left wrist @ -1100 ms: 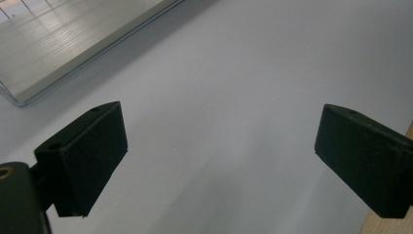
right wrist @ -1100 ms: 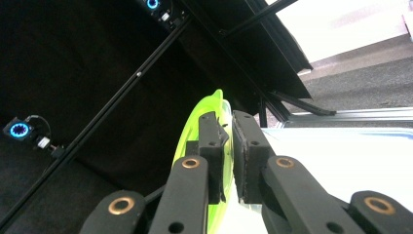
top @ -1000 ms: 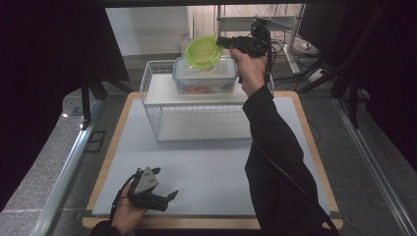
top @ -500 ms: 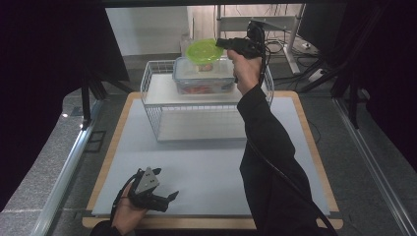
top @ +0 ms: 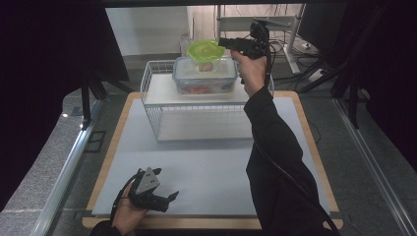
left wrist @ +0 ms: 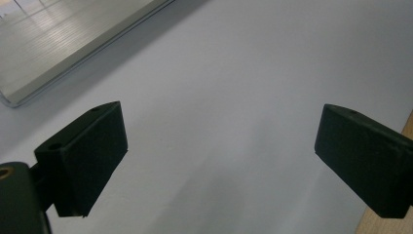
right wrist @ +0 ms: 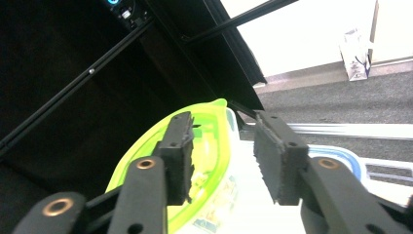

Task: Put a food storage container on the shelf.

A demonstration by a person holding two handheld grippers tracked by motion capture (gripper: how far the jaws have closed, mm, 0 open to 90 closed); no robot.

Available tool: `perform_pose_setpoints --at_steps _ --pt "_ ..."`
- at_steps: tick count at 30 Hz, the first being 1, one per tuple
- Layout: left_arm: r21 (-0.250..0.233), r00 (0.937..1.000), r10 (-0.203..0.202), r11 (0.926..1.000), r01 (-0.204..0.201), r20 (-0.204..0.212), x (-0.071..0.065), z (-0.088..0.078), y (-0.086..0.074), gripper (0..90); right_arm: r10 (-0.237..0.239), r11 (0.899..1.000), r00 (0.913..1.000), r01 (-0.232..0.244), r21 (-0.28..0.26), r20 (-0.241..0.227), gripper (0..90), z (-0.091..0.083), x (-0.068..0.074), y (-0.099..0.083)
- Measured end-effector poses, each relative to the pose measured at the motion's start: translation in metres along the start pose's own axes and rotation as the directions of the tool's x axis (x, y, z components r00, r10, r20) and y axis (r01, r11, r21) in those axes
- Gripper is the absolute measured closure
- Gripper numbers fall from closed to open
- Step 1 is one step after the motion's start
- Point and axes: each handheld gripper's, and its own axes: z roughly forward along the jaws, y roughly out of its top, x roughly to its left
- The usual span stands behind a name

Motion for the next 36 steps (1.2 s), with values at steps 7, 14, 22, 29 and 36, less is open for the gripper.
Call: perform_pose_setpoints --at_steps 7,14,22,29,36 --pt "-0.004 1.0 -0.002 1.0 0.002 -0.002 -0.001 0.0 0.0 4.9 -0.061 0.998 0.9981 0.061 0.02 -0.015 41.1 -0.015 0.001 -0.004" --pt "0.002 1.0 0.004 1.0 -0.004 -0.006 -0.001 0.001 0.0 4.9 -0.142 0.988 0.9897 0.143 0.054 -0.019 30.7 -0.032 0.003 -0.015" --pt "0.002 1.0 0.004 1.0 -0.004 -0.007 -0.001 0.001 0.0 4.9 -0.23 0.967 0.9729 0.231 0.102 -0.028 21.5 -0.052 0.007 -0.041" --pt "0.005 1.0 0.004 1.0 -0.004 -0.007 -0.001 0.002 0.0 4.8 -0.304 0.943 0.952 0.306 0.13 -0.037 15.1 -0.069 0.008 -0.074" --pt "0.007 1.0 0.006 1.0 -0.006 -0.006 -0.002 0.002 0.0 4.6 -0.366 0.916 0.9292 0.369 0.155 -0.048 9.8 -0.084 0.008 -0.109"
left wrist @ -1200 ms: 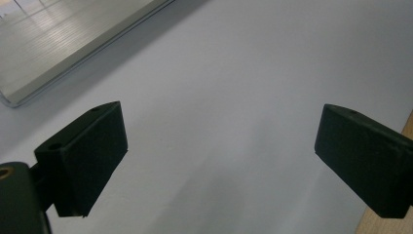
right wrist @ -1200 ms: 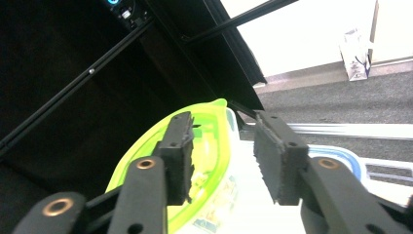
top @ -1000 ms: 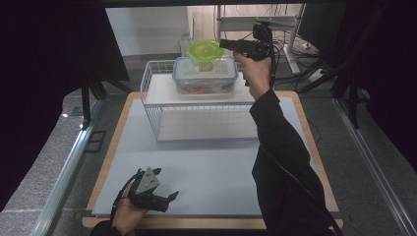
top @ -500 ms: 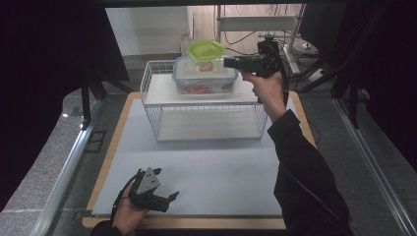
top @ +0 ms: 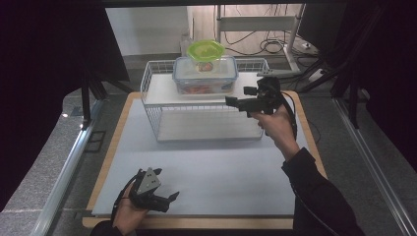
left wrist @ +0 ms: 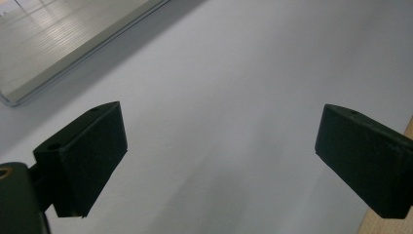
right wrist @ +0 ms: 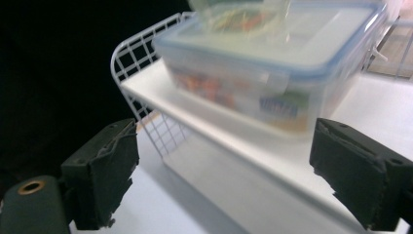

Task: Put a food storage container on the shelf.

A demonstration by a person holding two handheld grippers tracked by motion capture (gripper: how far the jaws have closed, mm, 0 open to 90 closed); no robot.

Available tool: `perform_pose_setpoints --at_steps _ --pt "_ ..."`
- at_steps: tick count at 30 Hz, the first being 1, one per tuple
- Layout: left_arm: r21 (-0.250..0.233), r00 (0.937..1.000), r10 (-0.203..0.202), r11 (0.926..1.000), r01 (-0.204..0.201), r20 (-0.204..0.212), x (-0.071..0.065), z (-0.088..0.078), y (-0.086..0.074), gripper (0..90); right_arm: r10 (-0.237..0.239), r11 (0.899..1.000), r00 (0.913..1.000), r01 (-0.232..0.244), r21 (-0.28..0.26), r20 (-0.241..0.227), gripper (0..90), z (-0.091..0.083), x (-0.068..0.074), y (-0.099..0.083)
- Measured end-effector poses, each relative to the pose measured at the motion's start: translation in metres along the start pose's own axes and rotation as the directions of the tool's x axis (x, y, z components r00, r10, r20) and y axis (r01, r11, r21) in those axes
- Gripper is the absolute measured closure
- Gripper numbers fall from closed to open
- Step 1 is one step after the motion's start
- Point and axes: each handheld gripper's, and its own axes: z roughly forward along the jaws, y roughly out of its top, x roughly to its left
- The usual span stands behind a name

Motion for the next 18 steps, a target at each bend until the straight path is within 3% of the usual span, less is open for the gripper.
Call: perform_pose_setpoints --at_steps 7,18 --pt "0.003 1.0 0.003 1.0 -0.003 0.0 0.0 0.0 0.0 4.6 -0.077 0.996 0.9968 0.076 0.039 0.019 4.3 -0.011 0.01 -0.035" --pt "0.007 1.0 0.002 1.0 -0.002 0.0 -0.001 0.001 0.0 4.5 -0.091 0.994 0.9952 0.089 0.067 0.035 1.4 -0.031 0.008 -0.084"
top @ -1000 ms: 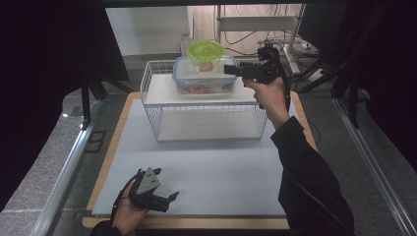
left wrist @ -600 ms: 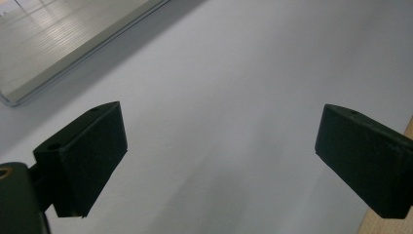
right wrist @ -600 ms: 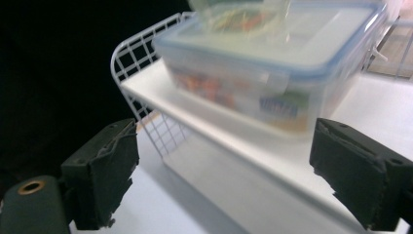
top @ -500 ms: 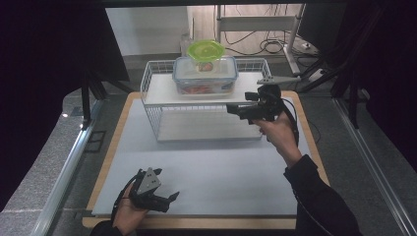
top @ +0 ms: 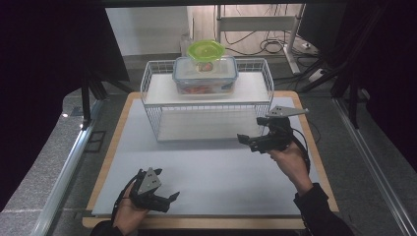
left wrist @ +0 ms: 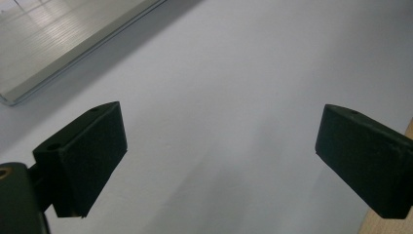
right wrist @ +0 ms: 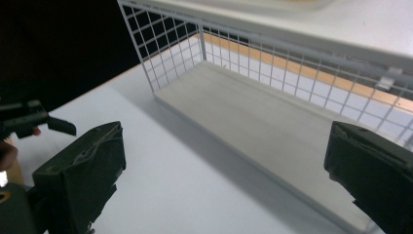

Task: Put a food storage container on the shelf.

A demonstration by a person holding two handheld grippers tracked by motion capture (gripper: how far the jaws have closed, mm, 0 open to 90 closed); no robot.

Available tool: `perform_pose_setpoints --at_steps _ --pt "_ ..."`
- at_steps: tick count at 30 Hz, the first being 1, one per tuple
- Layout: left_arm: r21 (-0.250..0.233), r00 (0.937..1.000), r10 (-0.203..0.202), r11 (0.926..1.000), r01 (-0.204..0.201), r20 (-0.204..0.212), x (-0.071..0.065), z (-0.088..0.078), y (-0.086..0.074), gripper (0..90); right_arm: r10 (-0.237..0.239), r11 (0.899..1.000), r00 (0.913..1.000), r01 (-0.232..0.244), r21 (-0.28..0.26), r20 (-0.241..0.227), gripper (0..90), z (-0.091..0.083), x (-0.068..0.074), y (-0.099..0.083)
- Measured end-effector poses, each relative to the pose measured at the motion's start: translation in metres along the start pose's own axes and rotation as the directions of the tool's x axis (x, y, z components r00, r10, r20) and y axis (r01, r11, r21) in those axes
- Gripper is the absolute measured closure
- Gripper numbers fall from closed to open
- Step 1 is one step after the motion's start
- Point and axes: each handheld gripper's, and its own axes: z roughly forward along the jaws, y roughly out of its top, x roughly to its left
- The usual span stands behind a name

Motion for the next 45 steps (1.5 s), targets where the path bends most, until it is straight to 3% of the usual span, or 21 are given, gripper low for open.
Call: perform_pose_setpoints --at_steps 9,11,18,25,33,45 --pt "-0.001 1.0 0.002 1.0 -0.002 0.002 -0.001 0.0 0.0 4.5 0.005 1.0 0.9995 -0.004 -0.016 0.033 0.8 -0.01 0.003 -0.041" --pt "0.001 1.0 0.002 1.0 -0.002 0.003 -0.001 0.0 0.0 4.5 -0.002 1.0 0.9993 0.001 0.016 0.039 0.5 -0.008 0.002 -0.049" --pt "-0.004 1.0 -0.001 1.0 0.001 0.006 -0.001 0.0 0.0 4.5 0.0 1.0 0.998 0.0 -0.001 0.064 0.5 -0.009 0.004 -0.068" --pt "-0.002 1.0 0.002 1.0 -0.002 0.008 -0.001 0.0 0.0 4.4 -0.001 1.0 0.9978 -0.001 0.027 0.067 0.6 -0.008 0.011 -0.09" --pt "0.006 0.9998 -0.003 1.0 0.003 0.021 -0.001 0.001 0.0 4.5 -0.036 0.994 0.9943 0.025 0.104 0.1 0.6 -0.006 0.015 -0.119" --pt "0.039 0.9995 -0.001 0.9993 -0.001 0.032 -0.001 0.005 -0.002 3.3 -0.026 0.98 0.9929 0.002 0.197 0.116 0.5 -0.006 0.018 -0.151"
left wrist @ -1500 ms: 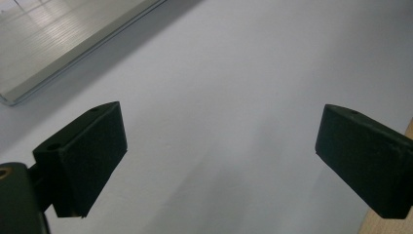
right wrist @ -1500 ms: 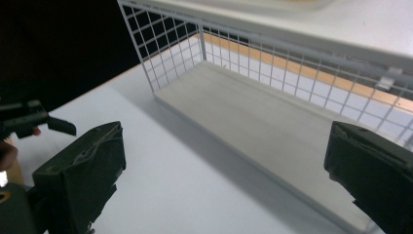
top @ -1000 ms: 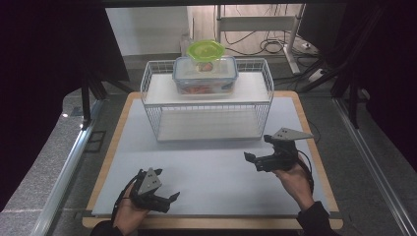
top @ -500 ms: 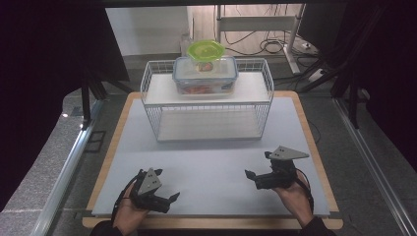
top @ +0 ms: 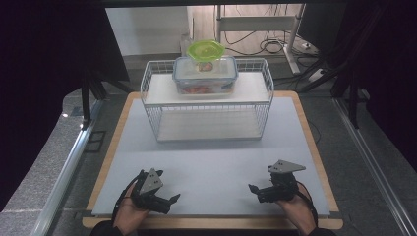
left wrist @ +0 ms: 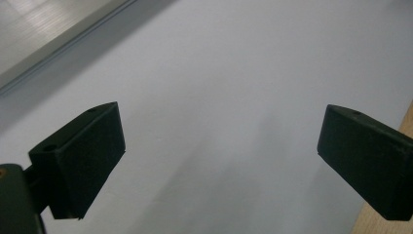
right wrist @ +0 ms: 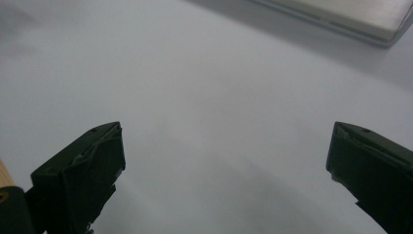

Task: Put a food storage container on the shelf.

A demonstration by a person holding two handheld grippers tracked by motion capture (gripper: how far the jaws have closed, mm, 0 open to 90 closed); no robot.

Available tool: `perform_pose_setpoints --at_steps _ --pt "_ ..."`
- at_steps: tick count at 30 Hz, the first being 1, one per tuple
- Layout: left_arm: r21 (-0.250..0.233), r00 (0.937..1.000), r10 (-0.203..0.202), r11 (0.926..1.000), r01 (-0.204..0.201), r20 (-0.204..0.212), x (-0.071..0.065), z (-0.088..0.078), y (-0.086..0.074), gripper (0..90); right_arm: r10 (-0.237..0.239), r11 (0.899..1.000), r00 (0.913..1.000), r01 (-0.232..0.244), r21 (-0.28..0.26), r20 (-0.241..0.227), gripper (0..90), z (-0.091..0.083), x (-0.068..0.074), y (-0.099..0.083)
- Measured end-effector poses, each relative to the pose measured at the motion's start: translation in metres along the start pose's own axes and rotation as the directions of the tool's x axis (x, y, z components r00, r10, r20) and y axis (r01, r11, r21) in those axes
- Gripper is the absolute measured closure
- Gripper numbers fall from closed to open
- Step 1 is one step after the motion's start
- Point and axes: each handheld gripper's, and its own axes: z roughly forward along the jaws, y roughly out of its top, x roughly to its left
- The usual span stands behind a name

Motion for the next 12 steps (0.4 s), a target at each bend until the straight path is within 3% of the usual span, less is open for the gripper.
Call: perform_pose_setpoints --at_steps 4,12 --pt "0.015 0.9999 0.013 0.9998 -0.013 0.003 -0.0014 0.0024 -0.0003 2.9 0.0 0.999 1.0 0.0 0.038 -0.003 0.5 0.0015 0.0017 -0.0073" --pt "0.019 0.9999 0.015 0.9997 -0.015 0.004 -0.0015 0.0036 -0.0002 2.9 0.0 0.999 1.0 0.0 0.055 0.007 0.6 0.0032 0.0007 -0.0098"
